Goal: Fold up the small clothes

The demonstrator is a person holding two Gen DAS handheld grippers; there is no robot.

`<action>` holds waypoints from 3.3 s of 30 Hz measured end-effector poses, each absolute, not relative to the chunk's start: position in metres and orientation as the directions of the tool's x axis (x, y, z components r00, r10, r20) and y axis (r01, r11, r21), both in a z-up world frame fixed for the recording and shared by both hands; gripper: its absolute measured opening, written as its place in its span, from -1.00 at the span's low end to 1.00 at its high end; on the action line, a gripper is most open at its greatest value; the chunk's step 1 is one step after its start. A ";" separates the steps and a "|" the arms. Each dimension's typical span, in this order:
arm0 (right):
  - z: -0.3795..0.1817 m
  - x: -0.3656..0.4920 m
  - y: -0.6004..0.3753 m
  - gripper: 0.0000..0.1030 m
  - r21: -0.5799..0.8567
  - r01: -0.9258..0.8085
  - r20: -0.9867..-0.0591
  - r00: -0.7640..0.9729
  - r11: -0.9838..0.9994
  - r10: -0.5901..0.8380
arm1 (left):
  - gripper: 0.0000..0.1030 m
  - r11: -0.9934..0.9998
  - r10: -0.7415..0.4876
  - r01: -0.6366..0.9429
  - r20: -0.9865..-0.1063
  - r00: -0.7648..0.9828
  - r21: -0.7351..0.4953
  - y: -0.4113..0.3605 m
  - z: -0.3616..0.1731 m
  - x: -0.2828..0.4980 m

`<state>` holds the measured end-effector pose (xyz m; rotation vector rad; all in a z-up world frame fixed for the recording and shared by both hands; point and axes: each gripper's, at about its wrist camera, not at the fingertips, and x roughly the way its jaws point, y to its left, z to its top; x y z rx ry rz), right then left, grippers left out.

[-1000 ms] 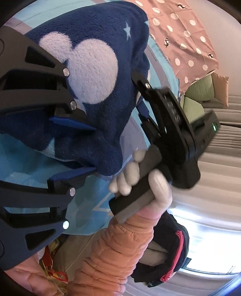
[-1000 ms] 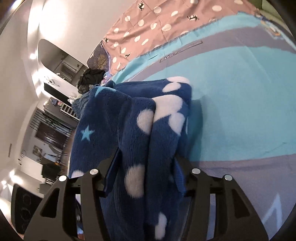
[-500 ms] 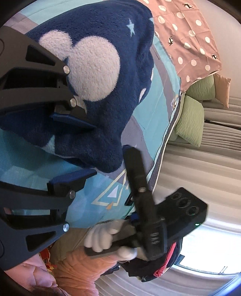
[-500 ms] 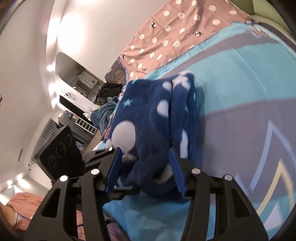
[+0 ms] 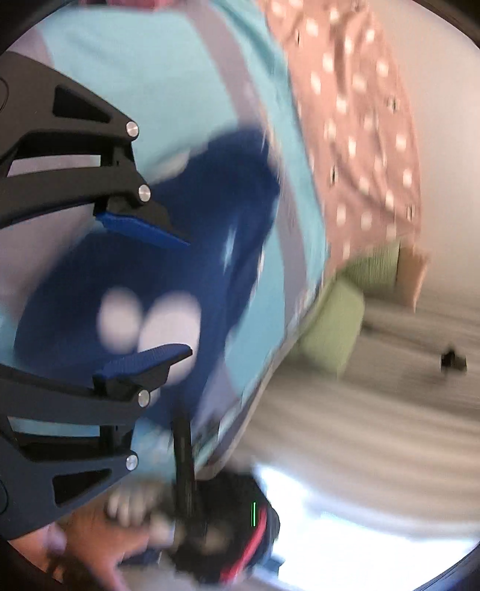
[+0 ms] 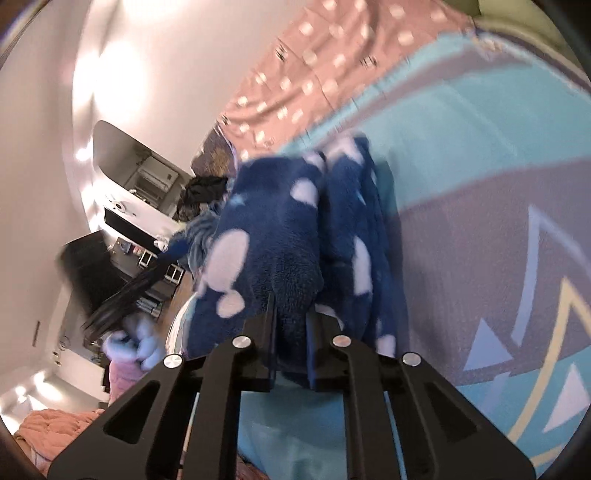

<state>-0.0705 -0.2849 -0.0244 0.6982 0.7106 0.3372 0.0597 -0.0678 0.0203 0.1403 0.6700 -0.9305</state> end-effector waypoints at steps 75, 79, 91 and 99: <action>-0.073 -0.055 -0.243 -0.36 0.343 0.012 -0.625 0.749 0.939 0.218 | 0.50 0.653 -0.424 0.735 -0.716 0.555 0.182 -0.164 -0.038 0.153; -0.066 -0.048 -0.233 -0.36 0.299 0.021 -0.649 0.737 0.954 0.187 | 0.51 0.644 -0.422 0.753 -0.761 0.493 0.131 -0.172 -0.065 0.168; -0.008 0.044 -0.248 -0.36 0.235 0.019 -0.646 0.750 0.972 0.142 | 0.47 0.679 -0.458 0.731 -0.741 0.491 0.065 -0.157 -0.041 0.168; -0.065 0.082 -0.250 -0.31 0.199 0.045 -0.754 0.645 0.979 0.124 | 0.54 0.757 -0.419 0.652 -0.728 0.544 0.051 -0.144 -0.033 0.214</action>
